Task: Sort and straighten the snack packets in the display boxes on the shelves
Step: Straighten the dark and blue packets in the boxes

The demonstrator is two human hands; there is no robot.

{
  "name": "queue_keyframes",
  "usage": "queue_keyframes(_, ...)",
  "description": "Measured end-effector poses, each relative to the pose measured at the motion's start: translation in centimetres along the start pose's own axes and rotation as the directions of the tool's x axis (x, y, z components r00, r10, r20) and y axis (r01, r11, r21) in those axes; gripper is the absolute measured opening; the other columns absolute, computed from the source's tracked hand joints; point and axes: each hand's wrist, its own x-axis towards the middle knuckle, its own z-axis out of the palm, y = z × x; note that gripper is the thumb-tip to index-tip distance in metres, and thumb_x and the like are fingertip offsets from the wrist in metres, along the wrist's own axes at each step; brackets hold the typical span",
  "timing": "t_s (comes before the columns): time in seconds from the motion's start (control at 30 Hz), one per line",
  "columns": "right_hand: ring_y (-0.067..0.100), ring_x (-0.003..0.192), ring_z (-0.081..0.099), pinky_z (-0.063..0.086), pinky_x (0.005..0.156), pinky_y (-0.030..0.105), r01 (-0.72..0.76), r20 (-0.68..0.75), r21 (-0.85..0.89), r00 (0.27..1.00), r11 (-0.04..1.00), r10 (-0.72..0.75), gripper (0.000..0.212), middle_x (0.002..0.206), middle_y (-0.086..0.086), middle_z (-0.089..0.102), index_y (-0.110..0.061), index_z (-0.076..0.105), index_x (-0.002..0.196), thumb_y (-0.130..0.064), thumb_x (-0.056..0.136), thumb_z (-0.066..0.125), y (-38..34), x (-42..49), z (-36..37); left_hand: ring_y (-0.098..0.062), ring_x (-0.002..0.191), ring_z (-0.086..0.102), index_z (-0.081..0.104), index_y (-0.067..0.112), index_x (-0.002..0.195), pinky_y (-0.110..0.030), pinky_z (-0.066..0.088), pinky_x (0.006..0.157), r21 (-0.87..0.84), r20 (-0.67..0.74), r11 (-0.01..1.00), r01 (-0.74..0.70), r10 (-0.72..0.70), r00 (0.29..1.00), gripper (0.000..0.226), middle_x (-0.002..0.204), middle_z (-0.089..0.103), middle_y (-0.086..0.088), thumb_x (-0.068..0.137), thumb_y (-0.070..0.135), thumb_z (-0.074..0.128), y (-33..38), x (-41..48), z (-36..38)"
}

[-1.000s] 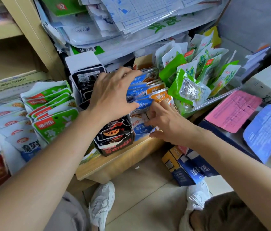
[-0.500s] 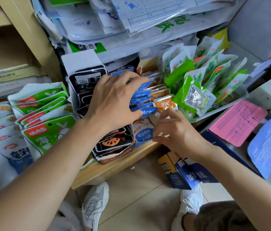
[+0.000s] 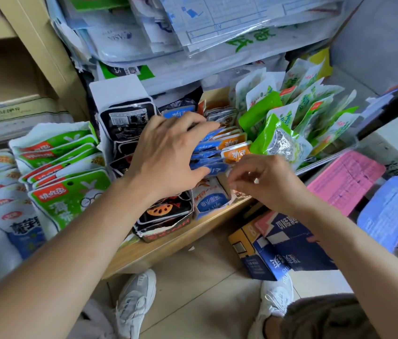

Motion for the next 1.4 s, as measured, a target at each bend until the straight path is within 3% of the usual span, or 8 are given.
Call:
queue_keyframes(0.1,0.012,0.094,0.047,0.04,0.081,0.021,0.12,0.189,-0.266,0.979,0.956,-0.07,0.032,0.107,-0.006,0.061,-0.023,0.078,0.106,-0.031,0.076,0.085,0.4,-0.4,1.1,-0.02,0.114,0.057,0.048,0.032,0.145,-0.037,0.033,0.098,0.012,0.004,1.0,0.008,-0.008,1.0,0.08,0.139,0.053,0.01,0.073,0.052,0.077,-0.1,0.0,-0.1)
queue_keyframes(0.23,0.023,0.094,0.044,0.044,0.075,0.043,0.268,0.161,-0.431,0.962,0.862,-0.218,0.004,0.107,-0.002,0.059,-0.024,0.079,0.086,-0.025,0.082,0.08,0.7,-1.0,1.8,-0.02,0.114,0.056,0.048,0.032,0.146,-0.035,0.032,0.098,0.009,0.017,1.0,0.005,-0.005,1.0,0.081,0.14,0.052,0.01,0.073,0.051,0.079,-0.3,0.0,-0.2)
queue_keyframes(0.57,0.004,0.077,0.064,0.045,0.066,0.013,-0.058,-0.124,0.07,0.99,0.996,0.066,0.004,0.088,-0.008,0.072,-0.015,0.078,0.087,-0.013,0.084,0.079,-0.1,-1.0,0.6,-0.02,0.118,0.056,0.047,0.034,0.147,-0.034,0.029,0.099,-0.033,0.059,0.999,-0.005,0.007,0.998,0.085,0.142,0.052,0.01,0.07,0.053,0.08,-0.3,0.0,-0.2)
queue_keyframes(0.9,0.015,0.068,0.073,0.062,0.069,0.042,-0.127,-0.376,0.305,0.894,0.944,0.242,0.007,0.078,0.003,0.075,-0.011,0.077,0.093,-0.006,0.089,0.074,-1.6,0.8,1.0,-0.012,0.138,0.043,0.041,0.041,0.149,-0.035,0.026,0.11,-0.132,0.098,0.991,-0.017,0.03,0.995,0.091,0.155,0.042,0.014,0.069,0.079,0.059,0.4,-0.2,-0.7)
queue_keyframes(1.0,0.021,0.07,0.073,0.062,0.067,0.044,-0.096,-0.421,0.427,0.859,0.899,0.292,0.012,0.082,0.002,0.071,-0.009,0.07,0.094,-0.006,0.085,0.077,-2.4,1.0,1.3,-0.014,0.128,0.053,0.049,0.037,0.145,-0.037,0.036,0.102,-0.106,-0.008,0.994,-0.01,0.009,1.0,0.074,0.145,0.052,0.013,0.077,0.056,0.071,0.4,0.0,0.2)
queue_keyframes(1.1,0.017,0.068,0.065,0.055,0.063,0.037,-0.034,-0.509,0.188,0.851,0.982,0.127,0.022,0.079,0.001,0.063,-0.014,0.063,0.089,-0.016,0.081,0.083,-2.4,0.0,1.5,-0.017,0.122,0.059,0.055,0.031,0.142,-0.039,0.04,0.097,-0.1,-0.066,0.995,-0.014,0.007,0.998,0.068,0.139,0.059,0.01,0.079,0.043,0.077,0.4,0.1,0.5)
queue_keyframes(1.2,0.015,0.094,0.059,0.047,0.077,0.036,0.112,-0.202,-0.245,0.966,0.963,-0.163,0.033,0.094,-0.007,0.07,-0.019,0.072,0.1,-0.04,0.077,0.083,-1.3,-1.4,2.0,-0.018,0.121,0.06,0.054,0.029,0.143,-0.039,0.04,0.097,-0.091,-0.064,0.996,-0.024,0.018,0.998,0.068,0.139,0.059,0.008,0.08,0.043,0.076,0.5,0.0,0.7)
queue_keyframes(1.4,0.029,0.131,0.035,0.025,0.092,0.045,0.136,0.109,-0.706,0.991,0.695,-0.083,0.075,0.145,-0.014,0.05,-0.026,0.049,0.144,-0.053,0.078,0.071,0.5,-2.3,4.9,-0.017,0.122,0.059,0.052,0.031,0.144,-0.041,0.042,0.096,-0.093,-0.059,0.995,-0.033,0.028,0.998,0.068,0.14,0.058,0.01,0.08,0.055,0.056,0.4,0.1,0.5)
